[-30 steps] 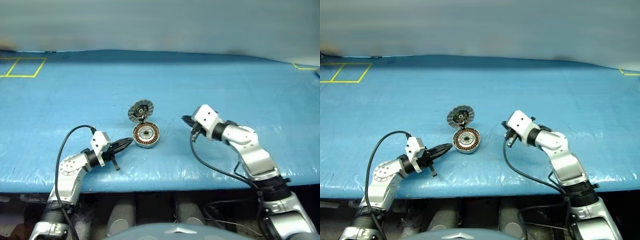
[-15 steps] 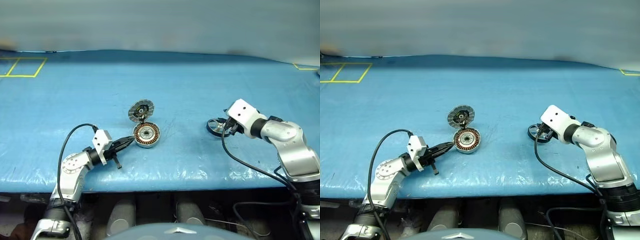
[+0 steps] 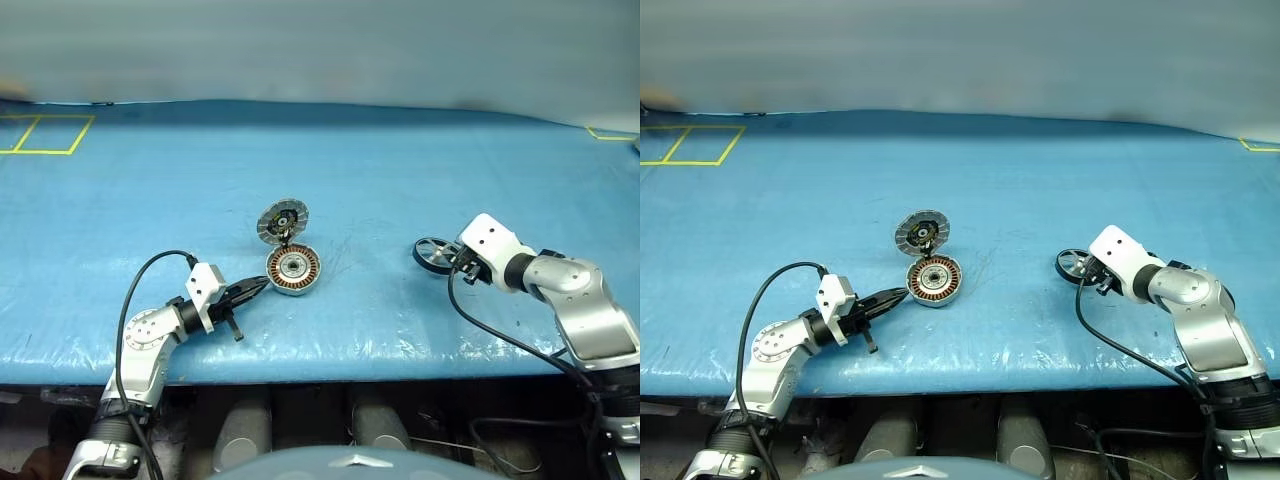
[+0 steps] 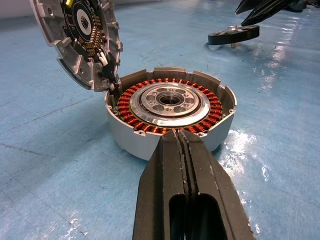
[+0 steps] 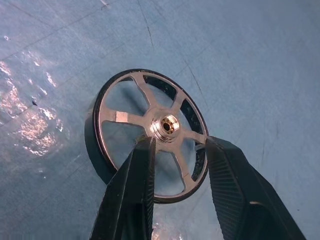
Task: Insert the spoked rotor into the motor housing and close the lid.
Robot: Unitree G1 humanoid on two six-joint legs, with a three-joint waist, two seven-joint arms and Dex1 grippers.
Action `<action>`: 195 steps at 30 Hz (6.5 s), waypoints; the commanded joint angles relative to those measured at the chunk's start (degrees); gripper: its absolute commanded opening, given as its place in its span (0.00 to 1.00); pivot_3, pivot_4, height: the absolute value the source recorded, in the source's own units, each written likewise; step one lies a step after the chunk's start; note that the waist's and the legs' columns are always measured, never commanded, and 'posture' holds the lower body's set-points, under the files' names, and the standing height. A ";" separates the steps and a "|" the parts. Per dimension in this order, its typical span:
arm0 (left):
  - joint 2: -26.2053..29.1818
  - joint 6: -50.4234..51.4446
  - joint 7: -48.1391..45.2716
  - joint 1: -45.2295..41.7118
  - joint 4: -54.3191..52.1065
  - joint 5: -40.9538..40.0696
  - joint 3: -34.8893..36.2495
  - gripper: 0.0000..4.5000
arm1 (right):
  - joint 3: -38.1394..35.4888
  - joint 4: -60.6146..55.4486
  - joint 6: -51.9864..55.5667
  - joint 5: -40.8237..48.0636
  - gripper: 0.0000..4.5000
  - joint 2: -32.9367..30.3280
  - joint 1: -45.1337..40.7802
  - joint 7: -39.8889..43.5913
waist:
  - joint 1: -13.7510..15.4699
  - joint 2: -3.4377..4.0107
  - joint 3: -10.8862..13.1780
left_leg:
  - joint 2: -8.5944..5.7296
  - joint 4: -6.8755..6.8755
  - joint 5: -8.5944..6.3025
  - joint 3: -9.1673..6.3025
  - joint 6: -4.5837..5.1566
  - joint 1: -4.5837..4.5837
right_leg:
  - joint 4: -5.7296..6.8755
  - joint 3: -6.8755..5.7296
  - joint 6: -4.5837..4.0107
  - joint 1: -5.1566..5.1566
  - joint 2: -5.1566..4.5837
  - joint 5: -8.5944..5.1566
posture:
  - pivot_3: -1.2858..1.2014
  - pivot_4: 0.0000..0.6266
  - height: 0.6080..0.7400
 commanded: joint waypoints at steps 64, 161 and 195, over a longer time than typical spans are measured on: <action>2.06 -0.62 0.97 -0.22 -0.52 0.84 0.53 0.00 | -1.06 -3.06 -2.08 9.40 0.34 10.00 1.29 0.95 | -0.09 -0.07 -0.07 | 0.02 0.13 0.00 -0.01 0.01 0.09 | 0.04 0.00 0.03 0.15 0.02 0.02 | 0.52 0.24 1.00; 1.15 -0.74 2.06 2.37 -1.34 -0.51 1.96 0.00 | 17.98 21.43 -13.58 7.71 0.20 36.85 -16.43 3.66 | -0.72 0.01 -0.06 | 0.02 0.07 0.00 -0.05 0.00 0.13 | 0.17 0.00 0.02 0.07 0.05 0.04 | 0.52 0.24 1.00; -4.00 18.01 5.27 -34.12 27.87 -6.22 9.05 0.00 | 5.39 -3.36 -13.10 20.71 0.12 29.56 6.30 -0.35 | -0.66 -0.07 -0.05 | -0.03 0.20 0.00 -0.15 0.00 0.05 | 0.12 -0.03 0.12 0.17 0.10 0.09 | 0.52 0.24 1.00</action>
